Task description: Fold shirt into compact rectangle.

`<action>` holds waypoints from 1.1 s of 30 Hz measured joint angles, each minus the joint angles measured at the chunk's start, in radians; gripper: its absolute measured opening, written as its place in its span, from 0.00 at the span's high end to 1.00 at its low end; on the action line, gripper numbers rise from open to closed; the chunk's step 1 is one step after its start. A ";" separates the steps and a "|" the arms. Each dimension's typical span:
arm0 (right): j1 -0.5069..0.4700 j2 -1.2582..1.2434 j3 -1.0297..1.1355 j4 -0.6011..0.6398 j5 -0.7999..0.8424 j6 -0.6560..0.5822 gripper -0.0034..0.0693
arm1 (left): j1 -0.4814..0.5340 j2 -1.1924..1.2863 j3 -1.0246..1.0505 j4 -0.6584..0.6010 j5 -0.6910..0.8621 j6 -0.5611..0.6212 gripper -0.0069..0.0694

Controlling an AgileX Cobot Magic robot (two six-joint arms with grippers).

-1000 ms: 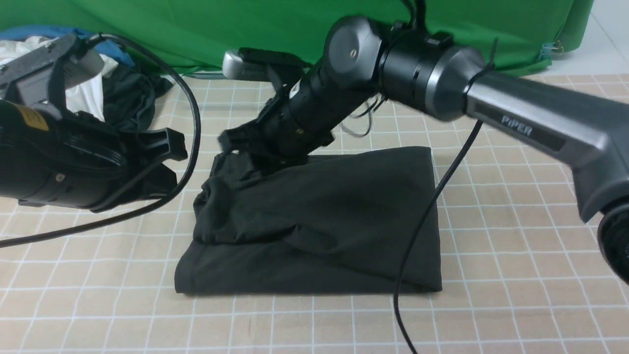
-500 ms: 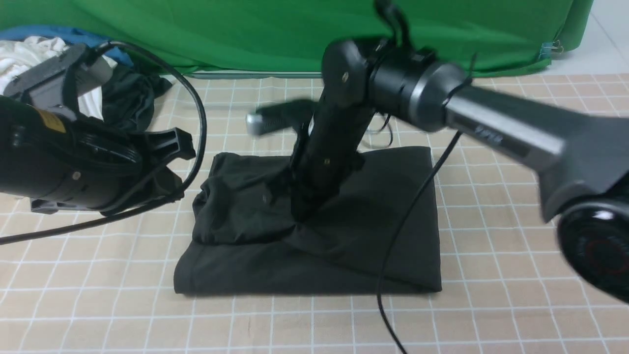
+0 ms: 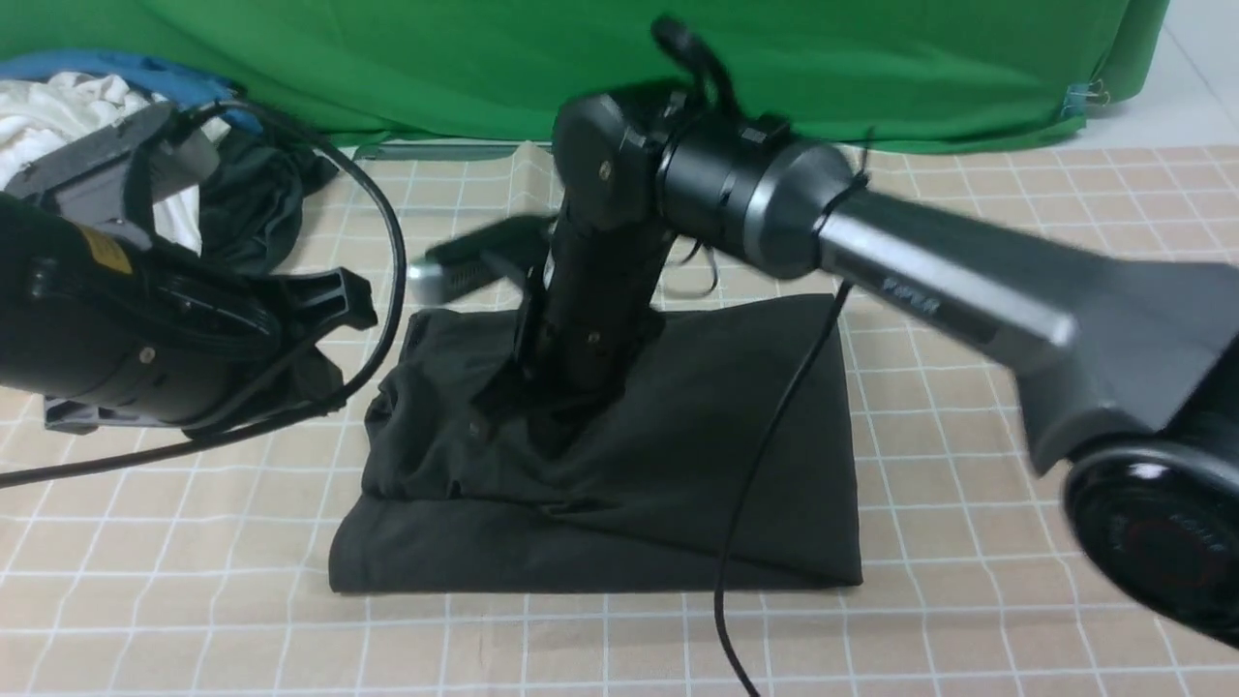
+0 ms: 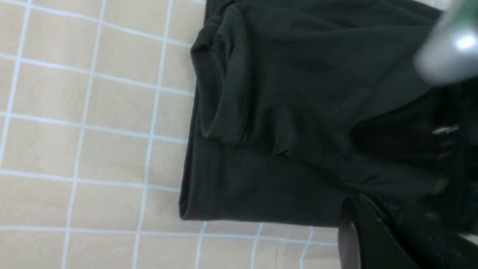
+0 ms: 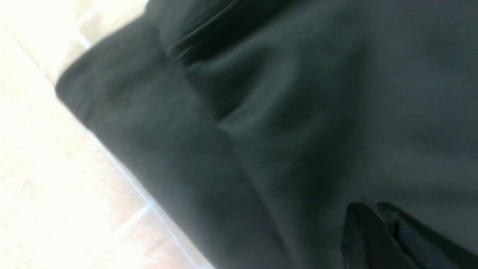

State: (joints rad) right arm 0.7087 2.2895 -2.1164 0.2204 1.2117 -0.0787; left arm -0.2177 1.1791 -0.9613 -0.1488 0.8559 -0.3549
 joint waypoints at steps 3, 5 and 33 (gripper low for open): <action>-0.040 -0.096 0.016 -0.041 -0.002 0.004 0.90 | 0.000 0.000 0.000 0.004 0.008 -0.022 0.89; -0.078 -0.175 0.068 -0.050 -0.004 0.005 0.90 | 0.000 0.006 0.000 0.003 0.004 -0.031 0.89; -0.203 -0.373 0.847 0.022 -0.373 0.005 0.90 | -0.100 0.673 -0.193 -0.115 -0.093 0.089 0.89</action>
State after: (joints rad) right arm 0.5054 1.9169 -1.2696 0.2420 0.8385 -0.0736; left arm -0.3175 1.8519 -1.1541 -0.2640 0.7628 -0.2657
